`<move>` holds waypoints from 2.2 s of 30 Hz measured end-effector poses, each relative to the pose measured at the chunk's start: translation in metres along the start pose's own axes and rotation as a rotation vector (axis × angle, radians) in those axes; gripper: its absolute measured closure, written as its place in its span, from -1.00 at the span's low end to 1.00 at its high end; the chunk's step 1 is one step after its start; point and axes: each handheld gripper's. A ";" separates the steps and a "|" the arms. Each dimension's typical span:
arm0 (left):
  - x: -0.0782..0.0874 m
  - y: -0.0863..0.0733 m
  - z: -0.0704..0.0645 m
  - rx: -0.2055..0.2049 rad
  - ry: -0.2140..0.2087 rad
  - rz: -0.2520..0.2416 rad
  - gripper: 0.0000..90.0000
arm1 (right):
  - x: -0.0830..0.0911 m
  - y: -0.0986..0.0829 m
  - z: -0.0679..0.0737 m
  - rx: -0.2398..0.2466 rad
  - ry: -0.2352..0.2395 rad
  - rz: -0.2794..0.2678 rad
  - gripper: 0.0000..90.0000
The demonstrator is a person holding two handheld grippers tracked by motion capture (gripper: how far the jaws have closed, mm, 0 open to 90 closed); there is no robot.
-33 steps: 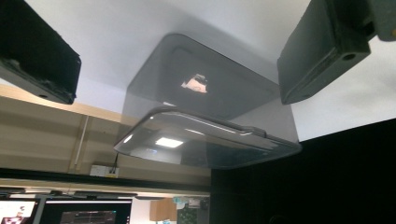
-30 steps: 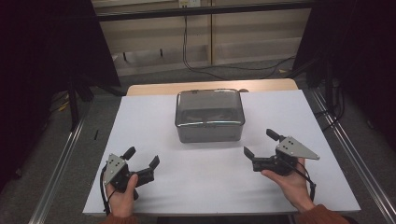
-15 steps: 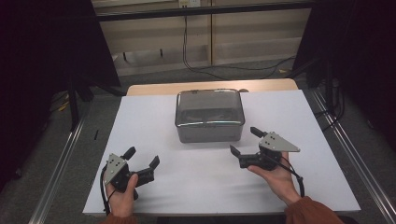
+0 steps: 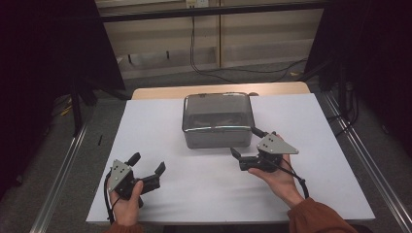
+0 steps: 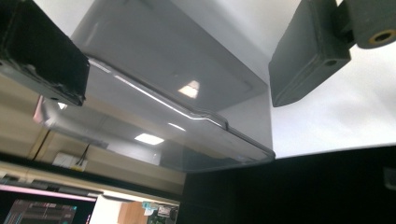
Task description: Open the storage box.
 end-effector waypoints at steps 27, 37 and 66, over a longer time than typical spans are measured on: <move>0.001 0.000 -0.001 -0.006 0.001 0.000 -0.95 | -0.027 0.012 0.029 0.562 -0.092 0.022 -0.57; 0.000 0.000 0.000 -0.007 0.003 0.007 -0.95 | -0.041 0.015 0.043 0.875 -0.129 0.073 -0.24; -0.001 0.000 0.000 -0.028 -0.005 0.028 -0.95 | -0.063 -0.003 0.054 1.193 -0.186 0.198 0.57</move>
Point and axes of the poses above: each handheld gripper's, and its own axes: x roughly backward along the jaws, y roughly out of its top, z roughly to its left, and after that the axes turned 1 degree about -z, right-handed
